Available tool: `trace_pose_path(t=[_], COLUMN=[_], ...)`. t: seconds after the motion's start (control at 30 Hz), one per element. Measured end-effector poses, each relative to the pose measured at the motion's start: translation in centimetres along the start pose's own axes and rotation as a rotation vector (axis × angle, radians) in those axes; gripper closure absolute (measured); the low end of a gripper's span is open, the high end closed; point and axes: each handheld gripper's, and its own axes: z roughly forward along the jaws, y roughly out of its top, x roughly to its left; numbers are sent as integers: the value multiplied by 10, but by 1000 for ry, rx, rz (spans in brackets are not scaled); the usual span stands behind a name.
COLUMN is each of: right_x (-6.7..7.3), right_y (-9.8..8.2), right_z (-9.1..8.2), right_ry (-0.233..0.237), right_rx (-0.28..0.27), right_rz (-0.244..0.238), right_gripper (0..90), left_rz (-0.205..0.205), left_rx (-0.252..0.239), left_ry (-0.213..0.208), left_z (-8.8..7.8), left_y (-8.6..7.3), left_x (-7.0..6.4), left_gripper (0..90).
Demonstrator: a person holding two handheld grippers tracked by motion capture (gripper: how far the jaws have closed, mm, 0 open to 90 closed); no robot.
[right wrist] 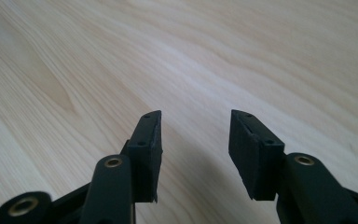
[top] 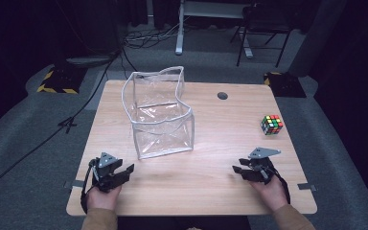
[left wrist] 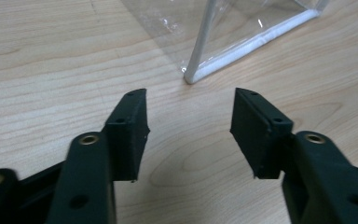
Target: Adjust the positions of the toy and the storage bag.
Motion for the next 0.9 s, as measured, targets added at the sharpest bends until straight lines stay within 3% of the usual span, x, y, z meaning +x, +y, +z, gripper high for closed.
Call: trace_pose_path(t=[0.27, 0.47, 0.67, 0.77, 0.9], right_x=[13, 18, 21, 23, 29], right_y=[46, 75, 97, 115, 128], right_z=[12, 23, 36, 49, 67], right_ry=[67, 126, 144, 159, 156], right_rx=[-21, -35, -36, -32, -11], right_rz=[-36, -29, -37, -49, -64], right_gripper=[549, 566, 613, 665, 689], left_rz=[24, 49, 69, 65, 93], left_rx=[-10, -35, -51, -45, -38], left_ry=[-10, -30, -29, -48, -52], left_z=[-3, -2, 5, 12, 19], left_y=[13, 24, 34, 37, 42], left_x=[-2, -3, -5, -3, -5], left_gripper=[603, 678, 704, 739, 795])
